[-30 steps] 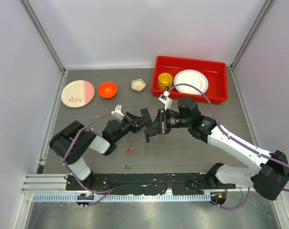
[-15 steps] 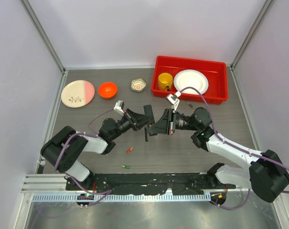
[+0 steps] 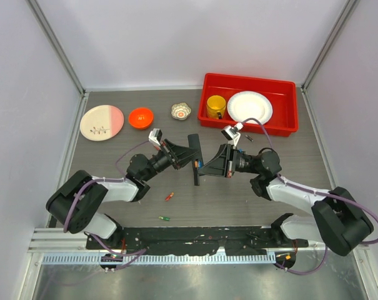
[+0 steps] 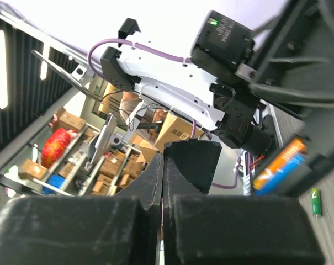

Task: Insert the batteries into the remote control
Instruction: Place the battery cover at the center of the board.

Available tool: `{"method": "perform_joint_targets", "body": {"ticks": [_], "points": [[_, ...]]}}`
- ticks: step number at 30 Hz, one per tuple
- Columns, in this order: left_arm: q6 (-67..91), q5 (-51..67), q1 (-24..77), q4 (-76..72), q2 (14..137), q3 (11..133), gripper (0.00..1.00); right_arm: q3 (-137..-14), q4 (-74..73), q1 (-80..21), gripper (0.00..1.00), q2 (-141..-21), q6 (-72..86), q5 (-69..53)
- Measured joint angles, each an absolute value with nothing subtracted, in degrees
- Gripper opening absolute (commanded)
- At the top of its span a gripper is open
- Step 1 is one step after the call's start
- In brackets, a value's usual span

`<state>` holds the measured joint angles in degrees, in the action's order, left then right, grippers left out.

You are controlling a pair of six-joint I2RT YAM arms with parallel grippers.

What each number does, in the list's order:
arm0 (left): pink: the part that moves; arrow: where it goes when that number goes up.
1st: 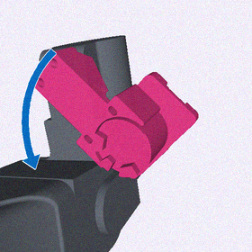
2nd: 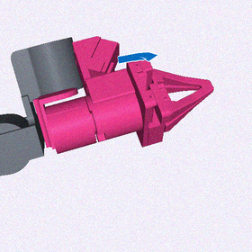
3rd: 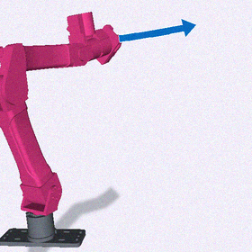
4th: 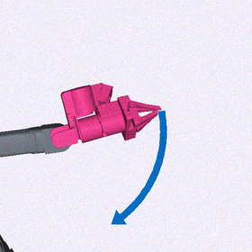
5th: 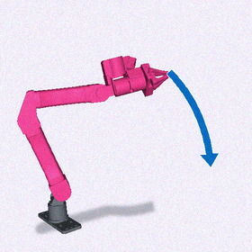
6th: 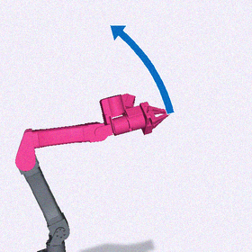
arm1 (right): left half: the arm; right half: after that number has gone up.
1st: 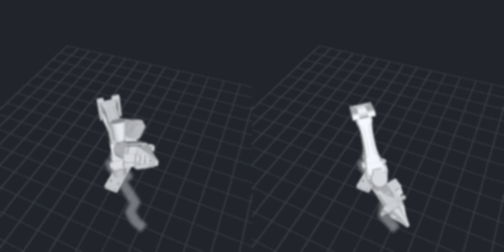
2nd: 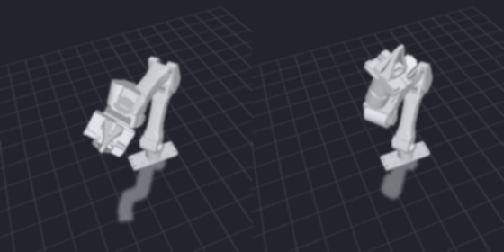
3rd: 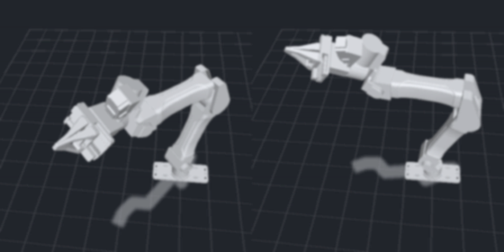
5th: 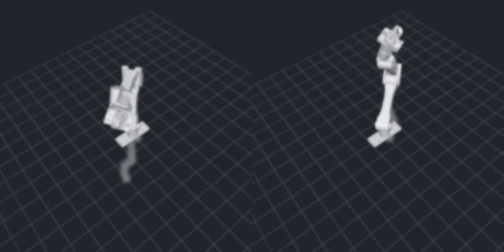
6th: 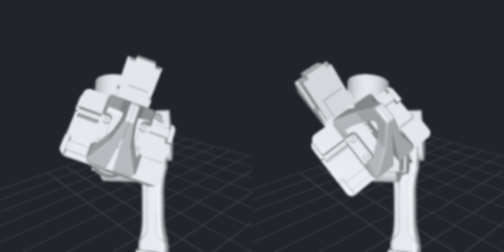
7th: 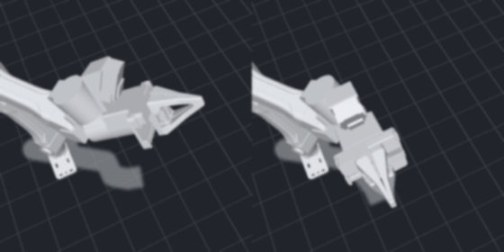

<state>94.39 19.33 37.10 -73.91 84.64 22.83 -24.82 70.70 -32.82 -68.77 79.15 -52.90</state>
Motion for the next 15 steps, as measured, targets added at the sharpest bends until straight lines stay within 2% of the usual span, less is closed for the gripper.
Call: {"method": "perform_joint_targets", "body": {"ticks": [8, 15], "points": [[95.6, 19.6, 37.1, -73.9, 83.7, 23.0, 0.00, -21.9, 72.8, -31.5, 0.01, -76.8, 87.4, -52.2], [95.8, 19.5, 37.1, -73.9, 83.7, 23.1, 0.00, -21.7, 73.3, -31.2, 0.01, -77.1, 89.0, -52.0]]}}
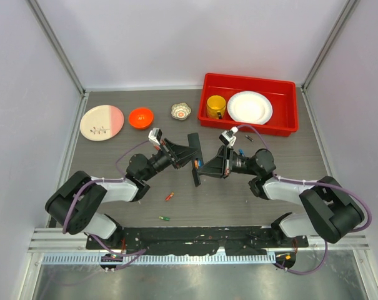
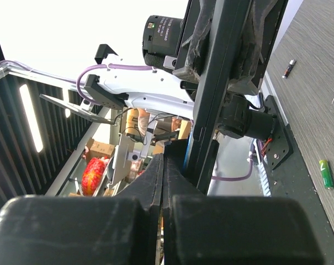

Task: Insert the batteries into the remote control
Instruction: Place the battery cover at the center of the board.

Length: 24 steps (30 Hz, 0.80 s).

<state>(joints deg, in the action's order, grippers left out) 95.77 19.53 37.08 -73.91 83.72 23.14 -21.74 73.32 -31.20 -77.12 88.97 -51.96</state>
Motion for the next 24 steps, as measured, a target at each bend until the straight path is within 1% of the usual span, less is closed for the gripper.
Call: {"method": "perform_joint_targets", "body": {"ticks": [7, 13, 18, 22, 24], "points": [[95.2, 17.9, 35.2, -74.4, 84.9, 23.1, 0.00, -21.8, 73.2, -30.8, 0.01, -76.2, 90.4, -52.4], [92.5, 16.0, 29.1, -74.1, 88.1, 23.1, 0.00, -21.5, 73.8, -30.5, 0.01, -74.8, 91.3, -52.7], [92.1, 15.8, 22.9, -73.9, 88.1, 23.2, 0.00, -19.4, 74.0, -30.3, 0.01, -74.7, 90.9, -52.7], [92.1, 16.1, 19.4, -73.9, 87.1, 22.7, 0.00, -17.1, 74.8, -29.8, 0.01, -77.5, 88.5, -52.7], [92.1, 16.4, 18.4, -73.9, 85.2, 21.3, 0.00, -15.4, 75.2, -29.6, 0.01, -81.3, 86.6, -52.4]]}}
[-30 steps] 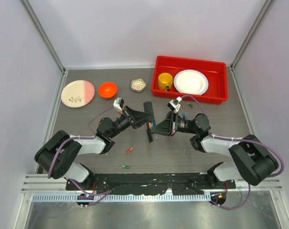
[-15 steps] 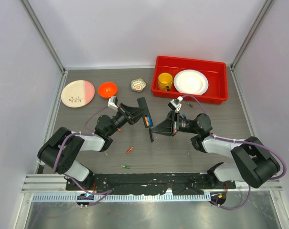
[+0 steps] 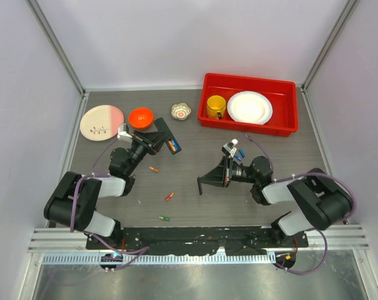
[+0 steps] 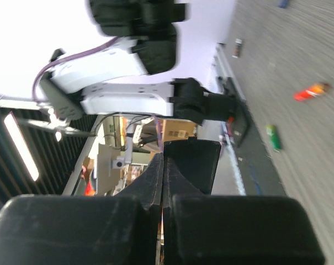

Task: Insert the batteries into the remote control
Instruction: Place the battery cover at the center of the board.

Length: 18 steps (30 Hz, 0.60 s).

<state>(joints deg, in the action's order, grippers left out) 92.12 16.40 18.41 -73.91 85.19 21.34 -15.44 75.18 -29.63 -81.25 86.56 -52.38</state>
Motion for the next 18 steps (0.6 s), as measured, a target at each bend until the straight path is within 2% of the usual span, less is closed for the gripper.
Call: {"method": "perform_joint_targets", "body": {"ticks": [9, 18], "points": [[92.2, 18.7, 18.3, -73.9, 74.3, 12.4, 0.00, -12.4, 73.9, -29.5, 0.01, -93.6, 76.7, -50.0], [88.1, 19.1, 18.3, -72.1, 60.8, 10.9, 0.00, -11.9, 74.1, -25.8, 0.01, -103.5, 71.3, -48.5]]}}
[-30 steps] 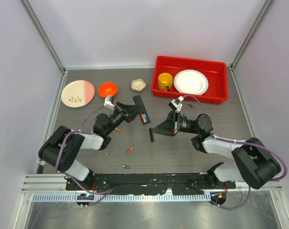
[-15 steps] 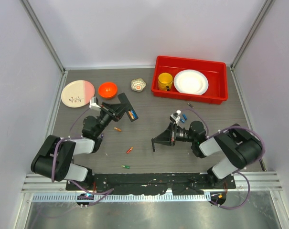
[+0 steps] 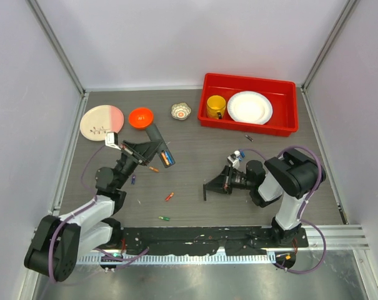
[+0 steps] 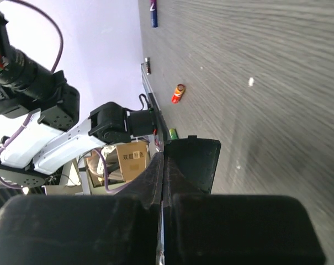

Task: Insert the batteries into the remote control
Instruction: Place the battery cover at the center of the board.

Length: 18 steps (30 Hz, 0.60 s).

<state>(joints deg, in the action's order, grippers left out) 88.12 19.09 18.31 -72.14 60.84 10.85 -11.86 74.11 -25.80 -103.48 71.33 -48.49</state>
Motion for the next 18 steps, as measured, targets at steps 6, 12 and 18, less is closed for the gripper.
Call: {"method": "perform_joint_targets", "body": {"ticks": [6, 12, 18], "points": [[85.8, 19.1, 18.3, -67.9, 57.3, 10.9, 0.00, -10.4, 74.1, -23.7, 0.03, -103.9, 70.1, -48.1], [85.4, 19.4, 18.3, -67.4, 59.4, 10.8, 0.00, -9.0, 74.2, -22.5, 0.06, -103.9, 70.1, -48.0], [85.4, 19.7, 18.3, -67.5, 61.4, 10.8, 0.00, -7.7, 74.4, -21.7, 0.01, -104.2, 70.1, -48.1]]}}
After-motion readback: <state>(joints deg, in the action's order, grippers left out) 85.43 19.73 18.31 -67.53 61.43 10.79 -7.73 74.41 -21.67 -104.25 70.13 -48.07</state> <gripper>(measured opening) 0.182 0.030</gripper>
